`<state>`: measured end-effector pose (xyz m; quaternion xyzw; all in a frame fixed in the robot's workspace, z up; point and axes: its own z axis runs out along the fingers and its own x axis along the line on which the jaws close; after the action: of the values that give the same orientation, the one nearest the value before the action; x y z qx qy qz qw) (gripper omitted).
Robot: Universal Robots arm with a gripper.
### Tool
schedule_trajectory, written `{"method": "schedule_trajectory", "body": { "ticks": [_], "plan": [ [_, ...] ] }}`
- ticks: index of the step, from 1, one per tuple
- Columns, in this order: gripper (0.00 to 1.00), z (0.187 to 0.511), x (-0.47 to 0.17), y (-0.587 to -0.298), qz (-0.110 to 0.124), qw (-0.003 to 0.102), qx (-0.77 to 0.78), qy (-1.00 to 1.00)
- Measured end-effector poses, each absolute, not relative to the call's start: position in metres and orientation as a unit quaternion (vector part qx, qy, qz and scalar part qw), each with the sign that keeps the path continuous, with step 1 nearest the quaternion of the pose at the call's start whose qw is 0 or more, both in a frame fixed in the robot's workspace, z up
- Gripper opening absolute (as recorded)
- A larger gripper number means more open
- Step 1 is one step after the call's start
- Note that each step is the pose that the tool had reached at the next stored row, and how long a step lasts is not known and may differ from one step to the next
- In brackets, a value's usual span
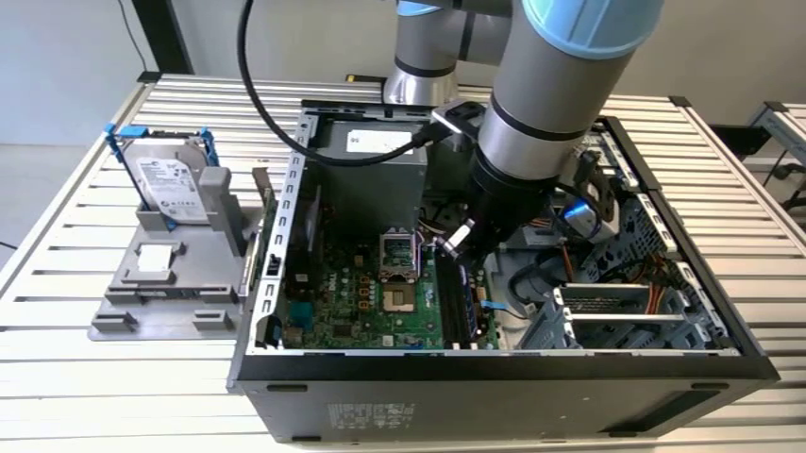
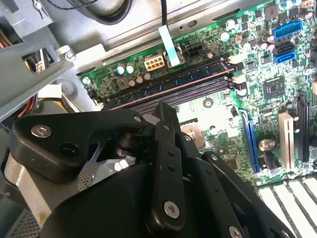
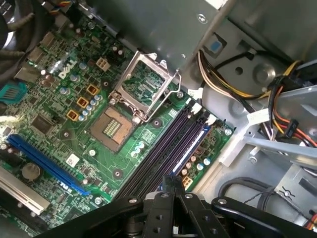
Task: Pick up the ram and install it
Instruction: 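Press down the ram until it locks into place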
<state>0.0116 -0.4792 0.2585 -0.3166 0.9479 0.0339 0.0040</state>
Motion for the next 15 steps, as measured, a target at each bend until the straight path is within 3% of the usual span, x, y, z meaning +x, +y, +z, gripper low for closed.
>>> {"method": "schedule_trajectory", "body": {
  "ticks": [15],
  "plan": [
    [0.0,0.259,0.0146,-0.4792,0.034,0.001,-0.39,0.92]
  ]
}}
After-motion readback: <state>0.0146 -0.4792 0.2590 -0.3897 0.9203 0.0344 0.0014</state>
